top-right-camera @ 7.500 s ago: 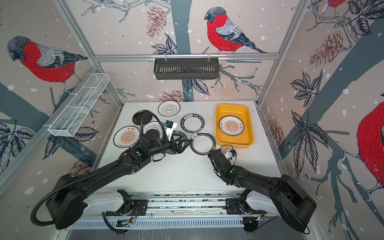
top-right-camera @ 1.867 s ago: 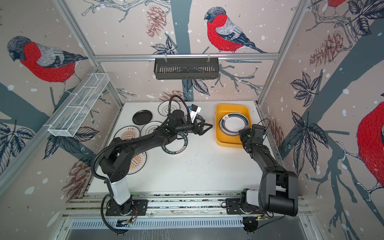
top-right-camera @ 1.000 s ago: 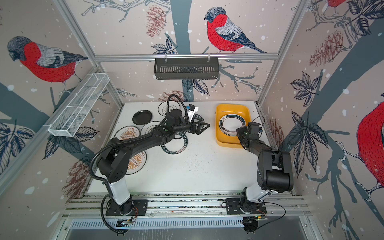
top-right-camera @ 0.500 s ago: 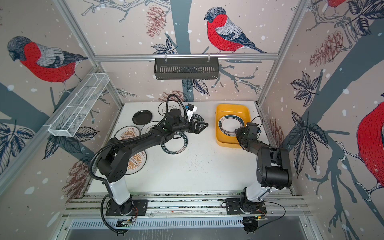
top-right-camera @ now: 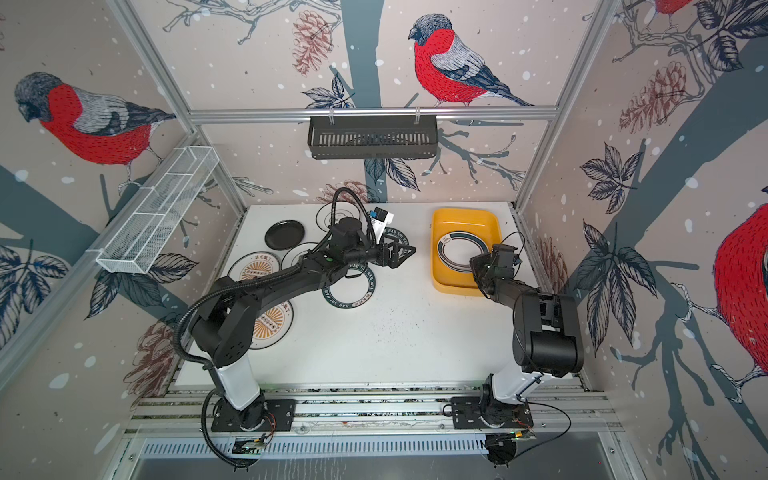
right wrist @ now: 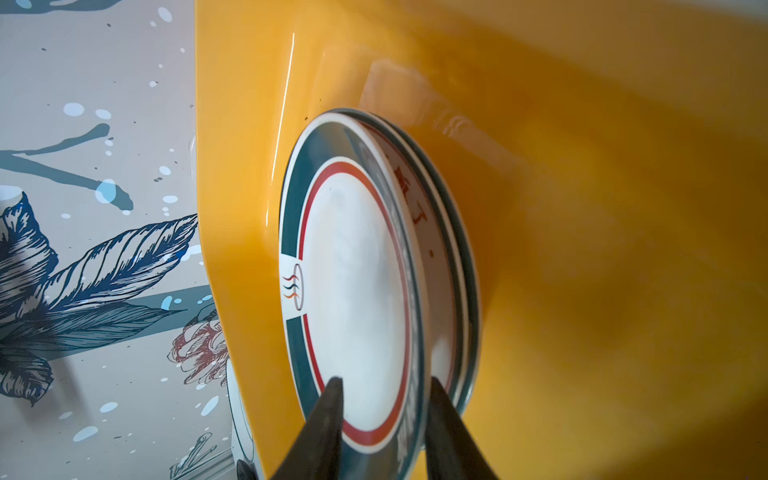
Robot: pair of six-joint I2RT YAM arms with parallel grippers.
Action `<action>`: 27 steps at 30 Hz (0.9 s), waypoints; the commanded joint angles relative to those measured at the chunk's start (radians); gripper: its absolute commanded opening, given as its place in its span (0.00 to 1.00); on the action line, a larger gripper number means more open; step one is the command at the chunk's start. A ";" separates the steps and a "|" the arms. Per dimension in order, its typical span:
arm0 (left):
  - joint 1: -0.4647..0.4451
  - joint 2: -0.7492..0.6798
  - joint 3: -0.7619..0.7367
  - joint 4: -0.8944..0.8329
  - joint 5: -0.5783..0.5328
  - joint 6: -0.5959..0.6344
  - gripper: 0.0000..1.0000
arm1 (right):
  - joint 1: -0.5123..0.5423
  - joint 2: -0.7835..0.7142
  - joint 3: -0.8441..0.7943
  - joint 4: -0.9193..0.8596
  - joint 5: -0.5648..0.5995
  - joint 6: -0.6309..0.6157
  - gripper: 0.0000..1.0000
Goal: Place the plates into the plastic bin on the countertop
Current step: 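Lower the red-ringed plate with the right gripper onto the stacked plates, then open the right gripper to release the plate in the bin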
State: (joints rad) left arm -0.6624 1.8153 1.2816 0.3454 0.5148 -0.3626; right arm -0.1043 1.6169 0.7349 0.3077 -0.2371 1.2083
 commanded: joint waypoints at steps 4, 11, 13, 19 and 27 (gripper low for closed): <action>0.002 -0.027 -0.014 -0.005 0.001 0.022 0.96 | 0.009 -0.024 0.005 -0.020 0.022 -0.013 0.52; 0.002 -0.070 -0.056 -0.006 -0.018 0.023 0.97 | 0.015 -0.040 0.038 -0.092 0.032 -0.055 0.76; 0.002 -0.089 -0.071 -0.014 -0.035 0.029 0.96 | 0.015 -0.050 0.041 -0.102 0.029 -0.062 0.82; 0.004 -0.151 -0.124 -0.044 -0.070 0.043 0.96 | 0.028 -0.098 0.055 -0.133 0.021 -0.112 0.92; 0.029 -0.259 -0.220 -0.048 -0.132 -0.002 0.96 | 0.113 -0.229 0.079 -0.212 0.093 -0.215 1.00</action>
State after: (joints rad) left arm -0.6407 1.5902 1.0840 0.2832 0.4114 -0.3435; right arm -0.0193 1.4258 0.7990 0.1314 -0.1928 1.0653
